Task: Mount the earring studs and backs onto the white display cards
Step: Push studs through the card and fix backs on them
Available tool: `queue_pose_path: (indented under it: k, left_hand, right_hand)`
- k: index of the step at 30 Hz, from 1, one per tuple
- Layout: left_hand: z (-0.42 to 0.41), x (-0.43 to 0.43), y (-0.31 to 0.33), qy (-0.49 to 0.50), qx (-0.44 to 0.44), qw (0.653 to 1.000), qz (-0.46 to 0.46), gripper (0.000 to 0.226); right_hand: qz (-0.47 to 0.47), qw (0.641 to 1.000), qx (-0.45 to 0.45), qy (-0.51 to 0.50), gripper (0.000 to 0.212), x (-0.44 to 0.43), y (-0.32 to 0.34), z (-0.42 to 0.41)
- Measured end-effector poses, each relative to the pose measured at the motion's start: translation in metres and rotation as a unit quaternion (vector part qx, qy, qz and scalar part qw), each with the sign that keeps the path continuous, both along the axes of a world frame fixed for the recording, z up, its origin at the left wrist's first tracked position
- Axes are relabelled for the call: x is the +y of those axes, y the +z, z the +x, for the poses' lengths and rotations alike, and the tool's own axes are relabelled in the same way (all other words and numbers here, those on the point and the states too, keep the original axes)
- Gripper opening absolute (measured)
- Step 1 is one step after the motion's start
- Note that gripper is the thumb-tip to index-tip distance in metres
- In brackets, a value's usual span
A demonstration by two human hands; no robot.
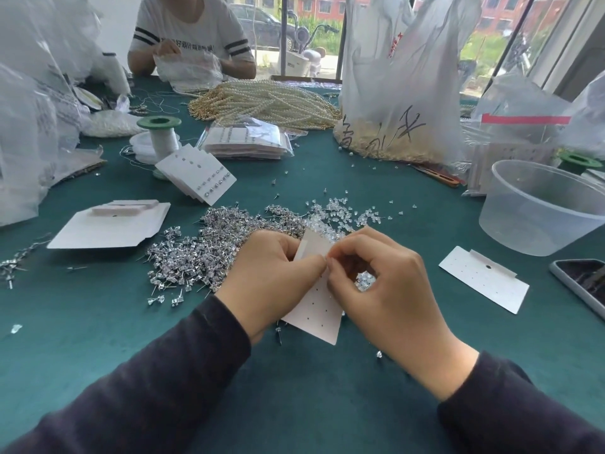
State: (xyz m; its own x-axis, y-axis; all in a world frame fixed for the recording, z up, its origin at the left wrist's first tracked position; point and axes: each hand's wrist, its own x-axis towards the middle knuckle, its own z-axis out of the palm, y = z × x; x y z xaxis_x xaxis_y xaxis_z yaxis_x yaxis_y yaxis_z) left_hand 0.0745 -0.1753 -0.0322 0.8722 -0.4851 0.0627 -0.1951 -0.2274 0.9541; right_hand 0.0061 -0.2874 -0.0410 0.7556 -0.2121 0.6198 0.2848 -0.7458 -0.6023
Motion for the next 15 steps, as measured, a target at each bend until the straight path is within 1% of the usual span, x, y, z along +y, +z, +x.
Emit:
queue_pose_path:
  k: [5, 11, 13, 14, 15]
  left_hand:
    - [-0.002, 0.001, 0.001, 0.004, 0.023, 1.0, -0.01, 0.024]
    - [0.001, 0.004, 0.002, -0.002, 0.051, 0.998, -0.026, 0.03]
    - [0.0, 0.004, 0.006, -0.024, 0.079, 0.996, -0.046, 0.026]
    - [0.001, 0.004, 0.009, -0.051, 0.099, 0.992, -0.062, 0.024]
    - [0.002, 0.006, 0.014, -0.084, 0.125, 0.985, -0.082, 0.03]
  right_hand:
    - [-0.011, 1.0, 0.001, 0.006, 0.006, 0.001, -0.002, 0.0]
    - [-0.027, 1.0, -0.006, 0.013, 0.006, 0.001, -0.004, 0.0]
    - [-0.028, 0.999, -0.016, 0.01, 0.006, -0.001, -0.003, 0.001]
    - [-0.012, 1.0, -0.022, 0.011, 0.006, -0.002, -0.002, 0.001]
    - [0.014, 0.999, -0.028, 0.014, 0.006, -0.004, 0.0, 0.0]
